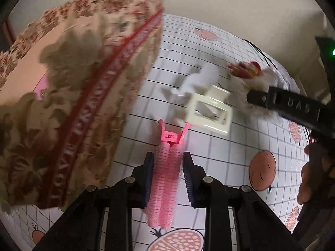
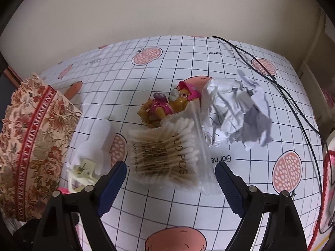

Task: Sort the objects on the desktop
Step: 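Grasp the pink hair roller with the left tool and lift it, then grasp the clear cotton-swab bag with the right tool while the left tool holds the roller, then carry the pink roller and cotton-swab bag toward the floral box with both tools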

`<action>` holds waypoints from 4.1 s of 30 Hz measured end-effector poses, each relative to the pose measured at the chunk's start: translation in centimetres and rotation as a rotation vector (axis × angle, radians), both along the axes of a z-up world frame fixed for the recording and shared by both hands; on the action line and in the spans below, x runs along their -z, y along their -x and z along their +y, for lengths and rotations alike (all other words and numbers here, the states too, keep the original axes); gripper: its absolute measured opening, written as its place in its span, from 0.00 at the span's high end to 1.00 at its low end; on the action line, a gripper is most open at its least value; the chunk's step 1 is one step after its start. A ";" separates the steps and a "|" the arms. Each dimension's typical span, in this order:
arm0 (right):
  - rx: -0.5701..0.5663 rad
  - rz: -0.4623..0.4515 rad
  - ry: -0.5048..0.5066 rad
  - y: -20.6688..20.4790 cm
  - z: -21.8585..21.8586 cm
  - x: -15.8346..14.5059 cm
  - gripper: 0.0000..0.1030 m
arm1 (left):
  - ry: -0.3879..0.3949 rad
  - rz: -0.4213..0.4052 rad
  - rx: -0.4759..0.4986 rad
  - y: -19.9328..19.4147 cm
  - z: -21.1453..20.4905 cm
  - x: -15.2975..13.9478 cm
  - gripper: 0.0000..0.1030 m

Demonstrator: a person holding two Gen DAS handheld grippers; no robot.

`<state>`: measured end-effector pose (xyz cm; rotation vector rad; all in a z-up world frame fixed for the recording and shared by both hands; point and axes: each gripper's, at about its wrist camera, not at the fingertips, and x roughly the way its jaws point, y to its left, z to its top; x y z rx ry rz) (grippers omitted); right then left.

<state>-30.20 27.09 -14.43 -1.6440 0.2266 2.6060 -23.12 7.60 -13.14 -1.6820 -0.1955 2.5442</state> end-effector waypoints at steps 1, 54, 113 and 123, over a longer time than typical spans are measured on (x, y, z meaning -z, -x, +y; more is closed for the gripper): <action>0.002 -0.003 -0.005 0.2 -0.1 0.2 0.14 | -0.014 0.000 -0.003 0.4 -0.3 0.2 0.73; 0.254 0.238 0.211 -10.2 0.5 -6.9 0.30 | -0.069 0.148 -0.009 -2.2 0.6 -5.7 0.73; -0.092 0.431 0.209 -8.1 -15.4 -12.9 0.30 | -0.156 0.479 -0.341 -3.8 -17.4 -15.5 0.73; -0.159 0.410 0.179 -7.2 -19.1 -11.8 0.30 | -0.201 0.463 -0.441 -4.6 -22.0 -14.1 0.73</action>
